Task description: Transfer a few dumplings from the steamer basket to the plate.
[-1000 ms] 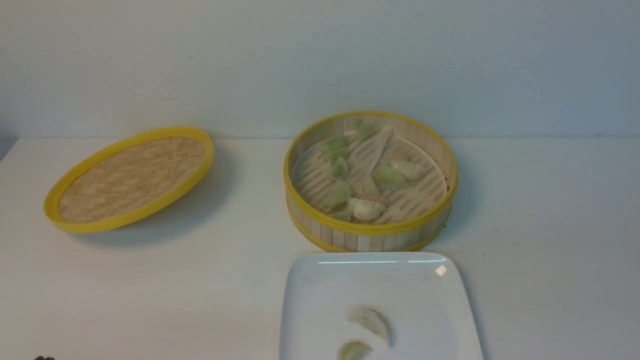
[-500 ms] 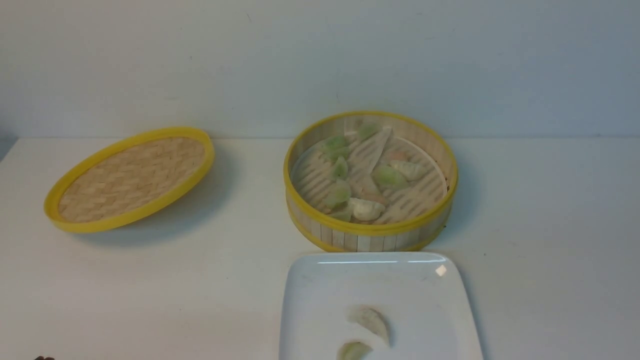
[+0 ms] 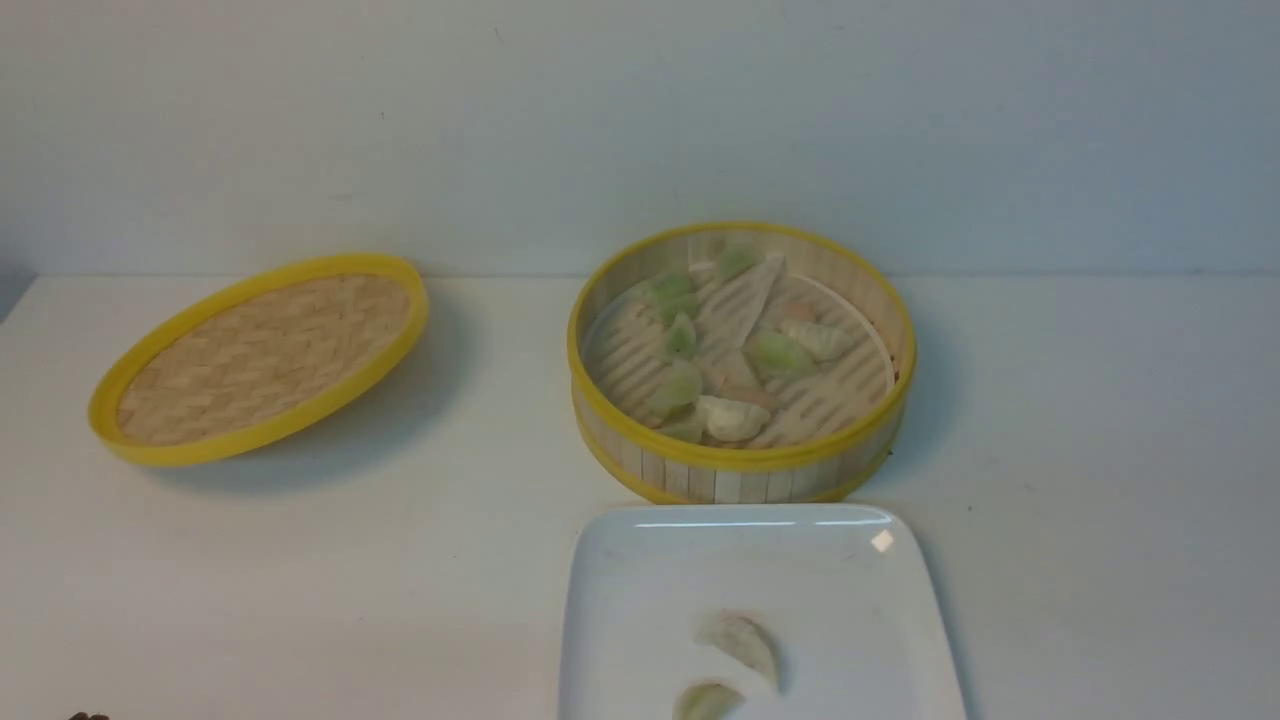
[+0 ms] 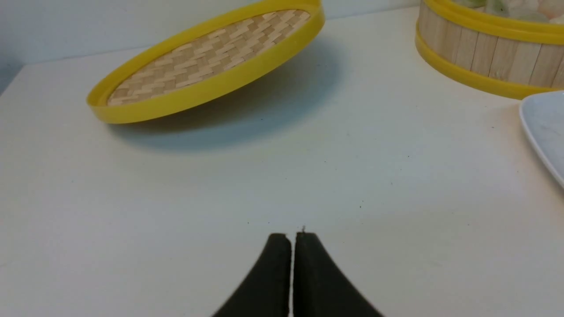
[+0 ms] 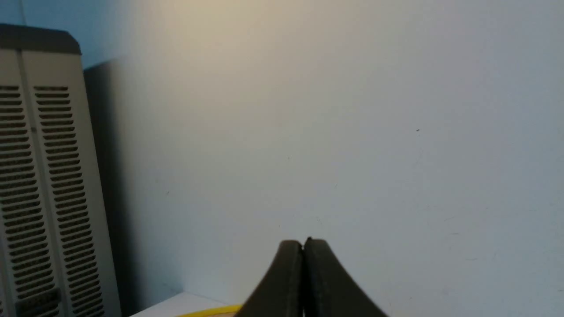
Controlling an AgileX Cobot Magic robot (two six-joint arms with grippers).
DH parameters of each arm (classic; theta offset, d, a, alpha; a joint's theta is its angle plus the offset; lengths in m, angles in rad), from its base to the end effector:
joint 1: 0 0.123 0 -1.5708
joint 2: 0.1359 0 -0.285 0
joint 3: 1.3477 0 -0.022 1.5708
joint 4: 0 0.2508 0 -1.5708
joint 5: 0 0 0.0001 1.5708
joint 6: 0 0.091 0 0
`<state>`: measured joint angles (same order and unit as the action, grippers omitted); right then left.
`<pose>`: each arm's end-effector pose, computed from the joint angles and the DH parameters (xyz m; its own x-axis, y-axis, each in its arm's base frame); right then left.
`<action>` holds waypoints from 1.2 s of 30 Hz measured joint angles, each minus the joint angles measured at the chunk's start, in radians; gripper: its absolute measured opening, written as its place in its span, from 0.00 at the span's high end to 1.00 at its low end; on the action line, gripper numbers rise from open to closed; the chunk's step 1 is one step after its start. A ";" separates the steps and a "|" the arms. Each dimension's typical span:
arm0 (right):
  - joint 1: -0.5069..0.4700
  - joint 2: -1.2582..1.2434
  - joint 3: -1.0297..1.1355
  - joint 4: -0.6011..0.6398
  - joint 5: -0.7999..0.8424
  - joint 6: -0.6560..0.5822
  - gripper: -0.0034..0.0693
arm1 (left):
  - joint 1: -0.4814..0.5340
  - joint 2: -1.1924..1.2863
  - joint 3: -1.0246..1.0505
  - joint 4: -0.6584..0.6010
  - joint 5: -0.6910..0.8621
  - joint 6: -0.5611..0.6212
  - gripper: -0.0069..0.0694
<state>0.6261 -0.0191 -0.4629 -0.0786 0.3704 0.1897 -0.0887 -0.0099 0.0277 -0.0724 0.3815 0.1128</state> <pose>0.0060 0.0011 0.3279 0.0944 0.2115 -0.9728 -0.5780 0.8072 0.1194 0.0521 -0.0071 0.1702 -0.2995 0.0724 -0.9514 0.1279 0.9912 0.0351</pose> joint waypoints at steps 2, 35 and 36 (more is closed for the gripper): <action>0.000 0.000 0.003 0.035 0.000 -0.039 0.97 | 0.000 0.000 0.000 0.000 0.000 0.000 0.92; -0.627 0.003 0.481 -0.002 0.035 -0.132 0.97 | 0.000 0.000 0.000 0.000 0.001 0.000 0.92; -0.627 0.003 0.481 -0.002 0.034 -0.132 0.97 | 0.000 0.000 0.000 0.000 0.001 0.000 0.92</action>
<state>-0.0005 -0.0162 0.0183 -0.0808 0.4046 0.0574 -0.0887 -0.0099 0.0277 -0.0724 0.3825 0.1128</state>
